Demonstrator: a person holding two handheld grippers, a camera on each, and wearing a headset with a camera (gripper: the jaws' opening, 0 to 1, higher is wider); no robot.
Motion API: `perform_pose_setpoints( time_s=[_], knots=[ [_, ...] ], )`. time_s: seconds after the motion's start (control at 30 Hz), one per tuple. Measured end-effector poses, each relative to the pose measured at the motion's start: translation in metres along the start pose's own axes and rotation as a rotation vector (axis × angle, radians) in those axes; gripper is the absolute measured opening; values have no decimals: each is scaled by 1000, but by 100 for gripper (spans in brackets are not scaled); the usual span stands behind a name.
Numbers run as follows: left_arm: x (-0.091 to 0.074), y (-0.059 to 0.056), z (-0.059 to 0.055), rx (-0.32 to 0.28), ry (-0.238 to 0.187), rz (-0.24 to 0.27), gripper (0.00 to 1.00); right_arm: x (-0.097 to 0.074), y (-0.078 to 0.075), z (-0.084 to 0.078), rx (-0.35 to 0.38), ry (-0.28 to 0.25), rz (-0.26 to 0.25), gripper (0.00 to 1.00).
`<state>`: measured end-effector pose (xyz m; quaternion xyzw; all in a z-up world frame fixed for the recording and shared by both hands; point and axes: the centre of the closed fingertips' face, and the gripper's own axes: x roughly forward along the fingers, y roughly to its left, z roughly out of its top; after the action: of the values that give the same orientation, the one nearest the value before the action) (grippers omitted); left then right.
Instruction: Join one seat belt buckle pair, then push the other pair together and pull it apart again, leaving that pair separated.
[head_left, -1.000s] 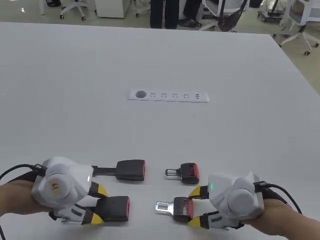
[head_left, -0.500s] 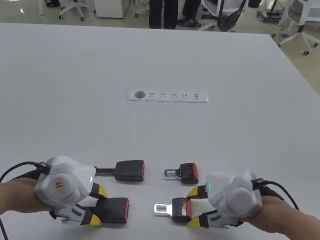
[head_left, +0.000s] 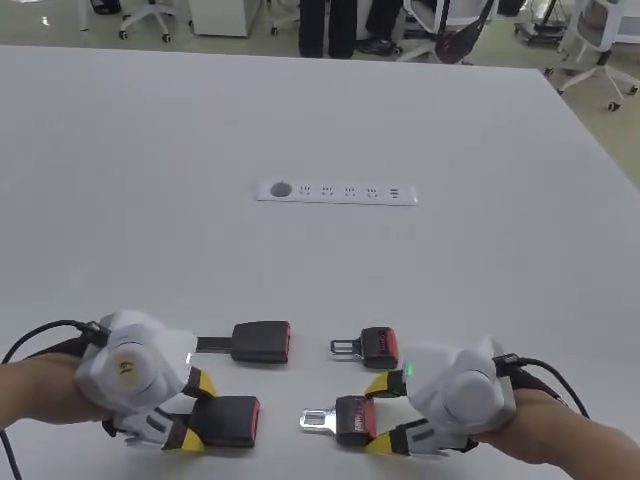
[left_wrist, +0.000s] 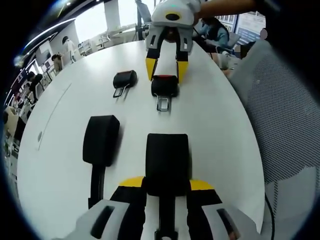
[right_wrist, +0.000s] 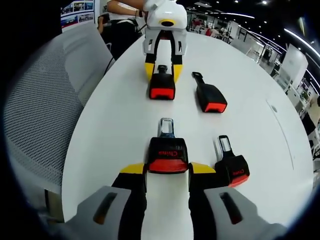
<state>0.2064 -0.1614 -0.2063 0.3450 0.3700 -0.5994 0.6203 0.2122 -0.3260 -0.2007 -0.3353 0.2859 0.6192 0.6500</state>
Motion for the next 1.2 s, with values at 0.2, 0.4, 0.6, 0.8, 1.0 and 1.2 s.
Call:
perform_pose_setpoints(
  time_s=[0.2,0.4,0.6,0.8,1.0,1.2],
  knots=[
    [0,0,-1,2,9,-4,32,4,2,5,0,-5,7,30],
    [0,0,-1,2,16,-7,32,7,3,10,1,-9,14,30],
    [0,0,-1,0,23,-9,32,11,5,16,-2,-13,21,30],
    [0,0,-1,-5,24,-10,32,15,1,21,3,-20,19,30],
    [1,1,-3,-7,25,-12,32,18,1,25,3,-26,22,30],
    [2,1,-4,-7,29,-14,32,22,3,30,4,-31,25,30]
  ],
)
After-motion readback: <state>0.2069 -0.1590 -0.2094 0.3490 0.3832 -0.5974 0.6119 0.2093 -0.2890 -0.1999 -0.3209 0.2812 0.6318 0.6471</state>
